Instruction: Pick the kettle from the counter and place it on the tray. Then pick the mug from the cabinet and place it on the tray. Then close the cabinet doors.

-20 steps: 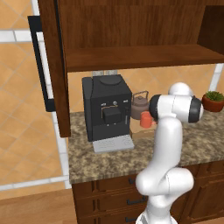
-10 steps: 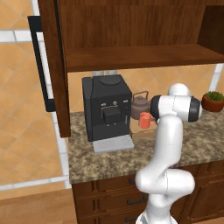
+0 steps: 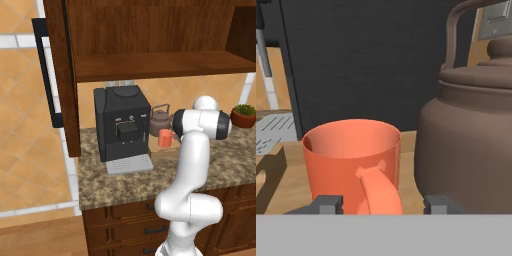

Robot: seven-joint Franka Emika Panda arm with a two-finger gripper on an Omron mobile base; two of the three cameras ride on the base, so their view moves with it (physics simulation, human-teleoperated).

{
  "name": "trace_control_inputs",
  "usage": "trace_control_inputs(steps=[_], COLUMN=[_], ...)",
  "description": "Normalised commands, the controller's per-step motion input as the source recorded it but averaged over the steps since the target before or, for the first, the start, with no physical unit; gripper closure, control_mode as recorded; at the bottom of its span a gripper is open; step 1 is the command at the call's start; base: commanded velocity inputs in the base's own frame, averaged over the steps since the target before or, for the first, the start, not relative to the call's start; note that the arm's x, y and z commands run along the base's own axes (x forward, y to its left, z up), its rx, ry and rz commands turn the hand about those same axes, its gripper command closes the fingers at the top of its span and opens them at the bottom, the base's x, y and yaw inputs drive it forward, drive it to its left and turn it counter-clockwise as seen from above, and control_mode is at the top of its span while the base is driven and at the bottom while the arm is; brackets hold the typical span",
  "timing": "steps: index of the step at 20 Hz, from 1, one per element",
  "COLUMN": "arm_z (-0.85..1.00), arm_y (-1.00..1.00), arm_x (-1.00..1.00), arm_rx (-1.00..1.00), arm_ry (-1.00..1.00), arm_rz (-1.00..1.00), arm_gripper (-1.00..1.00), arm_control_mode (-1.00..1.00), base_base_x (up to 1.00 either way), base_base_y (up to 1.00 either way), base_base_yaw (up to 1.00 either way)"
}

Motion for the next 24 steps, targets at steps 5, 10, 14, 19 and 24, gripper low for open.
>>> trace_control_inputs(steps=[5,10,14,19,24], arm_z=[0.24,0.50,0.50,0.24,0.25], arm_y=[-0.03,-0.06,0.00,-0.01,-0.07], arm_x=[-0.25,-0.65,-0.64,-0.49,-0.49], arm_rx=[0.00,0.00,0.00,0.00,-0.03], arm_ry=[-0.01,-0.04,-0.06,-0.04,-0.19], arm_rz=[0.00,-0.03,-0.24,-0.18,-0.01], arm_gripper=[-1.00,-1.00,-1.00,-1.00,-1.00], arm_control_mode=[-1.00,-1.00,-1.00,-1.00,-1.00], base_base_x=[0.00,0.00,0.00,0.00,0.00], base_base_y=[0.00,0.00,0.00,0.00,0.00], base_base_yaw=[0.00,0.00,0.00,0.00,0.00])
